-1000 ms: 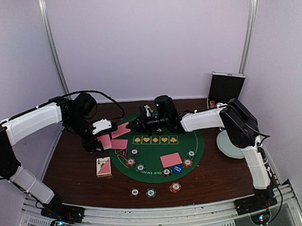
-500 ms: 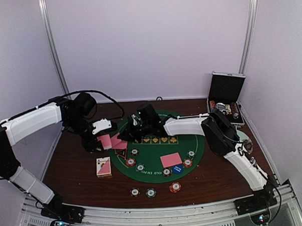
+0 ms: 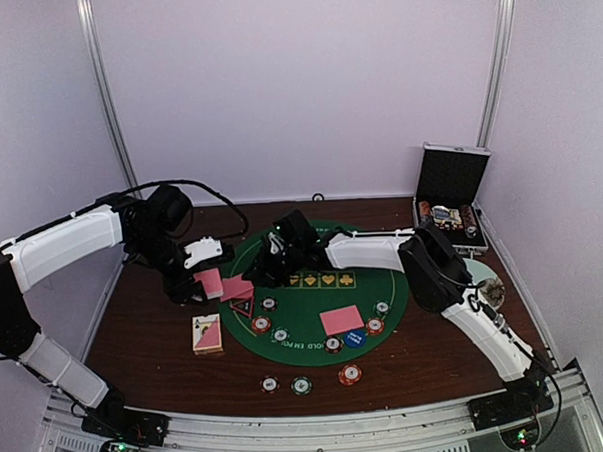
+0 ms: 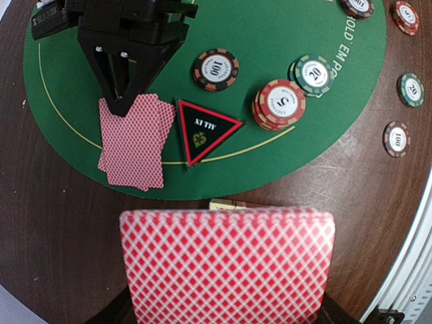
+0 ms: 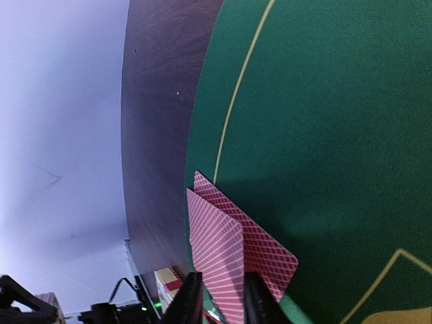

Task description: Distribute texas hold em gaming equipment

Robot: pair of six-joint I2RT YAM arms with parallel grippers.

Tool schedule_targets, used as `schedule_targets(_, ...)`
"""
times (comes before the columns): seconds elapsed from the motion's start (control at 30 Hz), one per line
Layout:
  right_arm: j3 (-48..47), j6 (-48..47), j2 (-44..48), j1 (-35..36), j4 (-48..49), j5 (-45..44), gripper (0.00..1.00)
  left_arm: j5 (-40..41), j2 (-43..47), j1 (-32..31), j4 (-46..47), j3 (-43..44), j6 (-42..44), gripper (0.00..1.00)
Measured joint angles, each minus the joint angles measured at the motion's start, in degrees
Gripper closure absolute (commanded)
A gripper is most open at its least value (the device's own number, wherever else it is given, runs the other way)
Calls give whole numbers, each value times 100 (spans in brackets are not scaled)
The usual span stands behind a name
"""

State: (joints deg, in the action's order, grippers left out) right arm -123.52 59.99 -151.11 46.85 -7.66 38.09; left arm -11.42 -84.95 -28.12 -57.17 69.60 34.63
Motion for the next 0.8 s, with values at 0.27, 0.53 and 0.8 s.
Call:
schedule_targets(0.27,103,-341,153,-63,-201,-90,46,-20,0,0,-2,0,-2,96)
schedule_targets(0.53,1453,-330,1351,-76,415,28,27,-15,0,0,-2,2,-7,96)
schedule_targets(0.8,3294,232,2424,20,2065,507,18,-68,0,0,-13,39,-39,96)
